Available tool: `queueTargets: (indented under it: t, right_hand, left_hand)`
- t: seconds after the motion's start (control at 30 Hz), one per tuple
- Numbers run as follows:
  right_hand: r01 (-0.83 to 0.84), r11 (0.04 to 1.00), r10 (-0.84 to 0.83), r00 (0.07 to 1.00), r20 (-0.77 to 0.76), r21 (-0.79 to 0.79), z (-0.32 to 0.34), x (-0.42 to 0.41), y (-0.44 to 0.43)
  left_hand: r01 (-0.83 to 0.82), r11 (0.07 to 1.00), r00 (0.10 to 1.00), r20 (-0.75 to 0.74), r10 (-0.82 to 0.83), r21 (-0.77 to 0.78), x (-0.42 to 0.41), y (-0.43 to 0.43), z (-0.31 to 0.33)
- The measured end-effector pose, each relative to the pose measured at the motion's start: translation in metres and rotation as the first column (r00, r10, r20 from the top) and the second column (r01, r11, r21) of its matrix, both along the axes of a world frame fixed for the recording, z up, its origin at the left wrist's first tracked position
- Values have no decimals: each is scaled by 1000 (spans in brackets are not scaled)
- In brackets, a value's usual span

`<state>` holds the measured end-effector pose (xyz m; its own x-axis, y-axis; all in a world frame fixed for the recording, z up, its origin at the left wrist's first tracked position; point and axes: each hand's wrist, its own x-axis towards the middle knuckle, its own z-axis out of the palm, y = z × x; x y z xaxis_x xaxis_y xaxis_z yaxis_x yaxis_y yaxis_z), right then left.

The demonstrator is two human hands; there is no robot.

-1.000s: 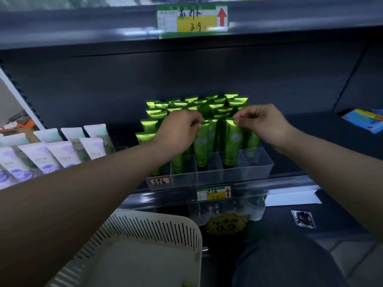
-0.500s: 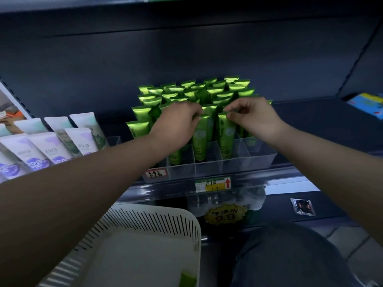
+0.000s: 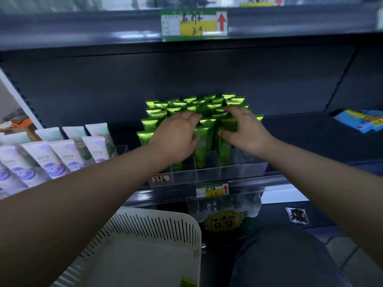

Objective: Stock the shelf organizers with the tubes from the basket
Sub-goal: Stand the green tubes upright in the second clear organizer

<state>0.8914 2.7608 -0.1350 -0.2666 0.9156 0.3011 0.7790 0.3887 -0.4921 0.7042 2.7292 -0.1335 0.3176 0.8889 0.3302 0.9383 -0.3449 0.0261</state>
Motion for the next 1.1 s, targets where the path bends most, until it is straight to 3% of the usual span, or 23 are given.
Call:
queueTargets:
  t: [0.23, 0.57, 1.1]
  right_hand:
    - [9, 1000, -11, 980, 198, 13, 7, -16, -29]
    - [-90, 996, 80, 952, 294, 21, -8, -52, -85]
    - [-228, 958, 276, 894, 352, -171, -106, -102, -159]
  left_hand:
    - [-40, 997, 993, -111, 47, 65, -11, -27, 10]
    - [-100, 988, 989, -97, 111, 115, -36, -80, 0]
    - [-231, 970, 970, -99, 224, -69, -79, -160, -97]
